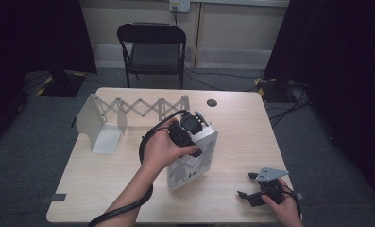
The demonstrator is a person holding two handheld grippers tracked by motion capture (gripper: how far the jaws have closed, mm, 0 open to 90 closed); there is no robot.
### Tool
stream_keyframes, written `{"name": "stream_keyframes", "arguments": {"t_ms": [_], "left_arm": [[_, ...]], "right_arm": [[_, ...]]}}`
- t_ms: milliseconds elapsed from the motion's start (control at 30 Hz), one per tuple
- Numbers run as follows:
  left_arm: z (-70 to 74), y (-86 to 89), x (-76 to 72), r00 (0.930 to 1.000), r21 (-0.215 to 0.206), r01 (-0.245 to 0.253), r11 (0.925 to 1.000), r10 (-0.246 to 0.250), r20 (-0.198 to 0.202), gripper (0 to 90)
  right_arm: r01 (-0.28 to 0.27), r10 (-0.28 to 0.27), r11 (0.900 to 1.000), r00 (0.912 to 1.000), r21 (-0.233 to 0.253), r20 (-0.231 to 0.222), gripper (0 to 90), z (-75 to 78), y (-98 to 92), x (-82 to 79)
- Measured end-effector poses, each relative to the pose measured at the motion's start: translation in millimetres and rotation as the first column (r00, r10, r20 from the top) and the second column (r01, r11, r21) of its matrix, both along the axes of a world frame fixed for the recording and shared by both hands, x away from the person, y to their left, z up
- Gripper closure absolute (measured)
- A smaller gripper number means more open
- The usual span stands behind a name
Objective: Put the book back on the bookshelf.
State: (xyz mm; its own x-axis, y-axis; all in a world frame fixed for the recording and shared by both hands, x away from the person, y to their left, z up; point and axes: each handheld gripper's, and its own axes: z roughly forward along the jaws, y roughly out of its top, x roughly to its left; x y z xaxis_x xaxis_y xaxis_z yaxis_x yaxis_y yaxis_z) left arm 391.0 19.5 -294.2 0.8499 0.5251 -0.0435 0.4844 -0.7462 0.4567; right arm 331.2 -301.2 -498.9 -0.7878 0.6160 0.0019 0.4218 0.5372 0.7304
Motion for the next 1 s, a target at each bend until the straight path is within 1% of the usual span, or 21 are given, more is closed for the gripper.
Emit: {"name": "stream_keyframes", "arguments": {"t_ms": [67, 133, 167, 233, 300, 400, 500, 600, 800, 933, 1000], "left_arm": [[-1.1, 2.9, 0.2, 0.9998, -0.007, -0.017, 0.9998, 0.016, -0.011, 51.4], [-2.4, 6.5, 0.9, 0.9997, -0.01, -0.02, 0.9997, 0.02, -0.015, 51.4], [-2.6, 7.8, 1.1, 0.9994, -0.008, -0.028, 0.9996, 0.028, -0.018, 51.5], [-2.8, 9.3, 1.0, 0.9994, -0.001, -0.028, 0.9996, 0.028, -0.02, 51.5], [-2.6, 10.3, 1.3, 0.9994, 0.005, -0.028, 0.9996, 0.028, -0.019, 51.5], [-1.4, 16.0, 2.2, 0.9982, -0.007, -0.056, 0.9984, 0.056, -0.019, 51.5], [-0.6, 19.8, 2.9, 0.9978, -0.014, -0.065, 0.9978, 0.064, -0.016, 51.5], [-0.1, 23.3, 3.7, 0.9973, -0.007, -0.071, 0.9974, 0.071, -0.019, 51.5], [-1.4, 31.0, 5.0, 0.9933, -0.011, -0.113, 0.9935, 0.113, -0.024, 51.5], [-1.5, 34.5, 5.3, 0.992, -0.005, -0.123, 0.9924, 0.123, -0.029, 51.5], [-1.3, 36.2, 5.7, 0.9916, -0.003, -0.127, 0.9919, 0.127, -0.026, 51.5]], "right_arm": [[0.0, 0.0, 1.0, 1.0, 0.0, 0.0, 12.4, 0.0, 0.0, 0.0], [0.0, 0.0, 1.0, 1.0, 0.0, 0.0, 12.4, 0.0, 0.0, 0.0], [0.0, 0.0, 1.0, 1.0, 0.0, 0.0, 12.4, 0.0, 0.0, 0.0], [0.0, 0.0, 1.0, 1.0, 0.0, 0.0, 12.4, 0.0, 0.0, 0.0], [0.0, 0.0, 1.0, 1.0, 0.0, 0.0, 12.4, 0.0, 0.0, 0.0], [0.0, 0.0, 1.0, 1.0, 0.0, 0.0, 12.4, 0.0, 0.0, 0.0], [0.0, 0.0, 1.0, 1.0, 0.0, 0.0, 12.4, 0.0, 0.0, 0.0], [0.0, 0.0, 1.0, 1.0, 0.0, 0.0, 12.4, 0.0, 0.0, 0.0], [0.0, 0.0, 1.0, 1.0, 0.0, 0.0, 12.4, 0.0, 0.0, 0.0], [0.0, 0.0, 1.0, 1.0, 0.0, 0.0, 12.4, 0.0, 0.0, 0.1], [0.0, 0.0, 1.0, 1.0, 0.0, 0.0, 12.4, 0.0, 0.0, 0.1]]}}
